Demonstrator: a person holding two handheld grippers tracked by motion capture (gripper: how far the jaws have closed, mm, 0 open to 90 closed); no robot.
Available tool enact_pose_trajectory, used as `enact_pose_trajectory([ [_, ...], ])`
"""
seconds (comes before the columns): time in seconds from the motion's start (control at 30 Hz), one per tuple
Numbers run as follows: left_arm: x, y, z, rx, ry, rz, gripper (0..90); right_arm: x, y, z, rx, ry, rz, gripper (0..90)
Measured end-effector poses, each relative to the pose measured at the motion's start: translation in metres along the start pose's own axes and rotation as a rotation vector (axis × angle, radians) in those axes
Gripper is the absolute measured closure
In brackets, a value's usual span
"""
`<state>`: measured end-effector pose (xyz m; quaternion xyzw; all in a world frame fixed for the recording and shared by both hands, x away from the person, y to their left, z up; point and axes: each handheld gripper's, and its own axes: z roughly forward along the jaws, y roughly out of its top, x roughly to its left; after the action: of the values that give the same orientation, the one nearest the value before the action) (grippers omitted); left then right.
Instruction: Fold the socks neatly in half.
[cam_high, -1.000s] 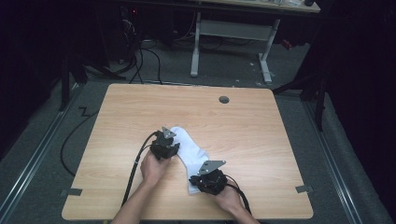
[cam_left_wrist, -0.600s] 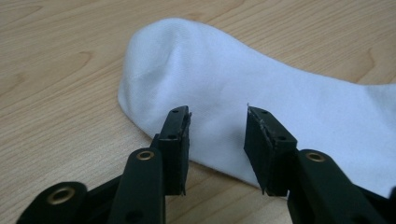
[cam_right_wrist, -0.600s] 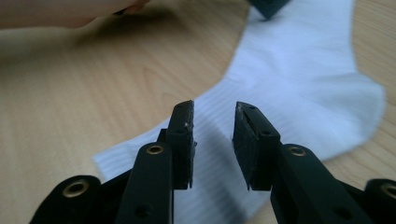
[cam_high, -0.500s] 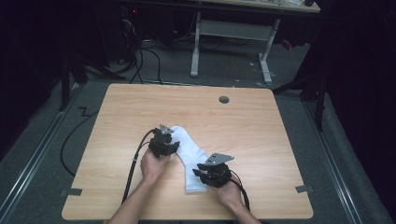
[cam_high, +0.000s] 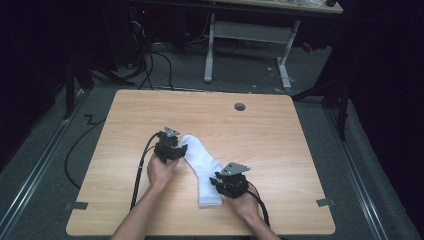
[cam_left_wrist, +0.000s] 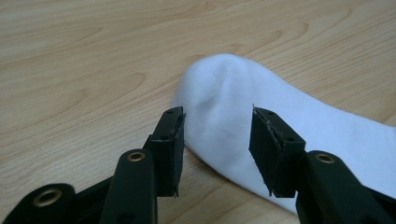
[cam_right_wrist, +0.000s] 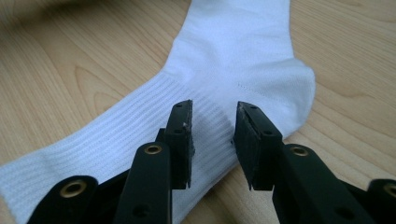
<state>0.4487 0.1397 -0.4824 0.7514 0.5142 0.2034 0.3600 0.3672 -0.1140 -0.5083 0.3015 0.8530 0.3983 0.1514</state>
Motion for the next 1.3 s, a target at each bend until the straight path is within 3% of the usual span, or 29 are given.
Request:
enact_pose_trajectory([
  [0.13, 0.008, -0.002, 0.005, 0.018, 0.018, -0.025, 55.3, 0.001, -0.003, 0.000, -0.012, -0.012, -0.036, 65.6],
  [0.43, 0.020, -0.004, 0.015, 0.009, 0.016, -0.106, 56.8, 0.001, -0.003, 0.000, -0.011, -0.011, -0.028, 65.4],
  [0.63, 0.019, -0.004, 0.018, 0.001, 0.012, -0.101, 59.9, 0.001, -0.003, 0.000, -0.010, -0.011, -0.028, 65.5],
  [0.8, 0.014, -0.005, 0.019, 0.005, 0.023, -0.039, 67.4, 0.001, -0.003, 0.000, -0.008, -0.012, -0.031, 65.6],
  [1.17, 0.014, -0.005, 0.020, 0.004, -0.030, -0.044, 85.2, 0.001, -0.003, 0.000, -0.010, -0.013, -0.035, 65.7],
  [1.3, 0.016, -0.005, 0.019, 0.005, -0.047, -0.059, 87.2, 0.002, -0.003, 0.001, -0.012, -0.014, -0.030, 65.8],
])
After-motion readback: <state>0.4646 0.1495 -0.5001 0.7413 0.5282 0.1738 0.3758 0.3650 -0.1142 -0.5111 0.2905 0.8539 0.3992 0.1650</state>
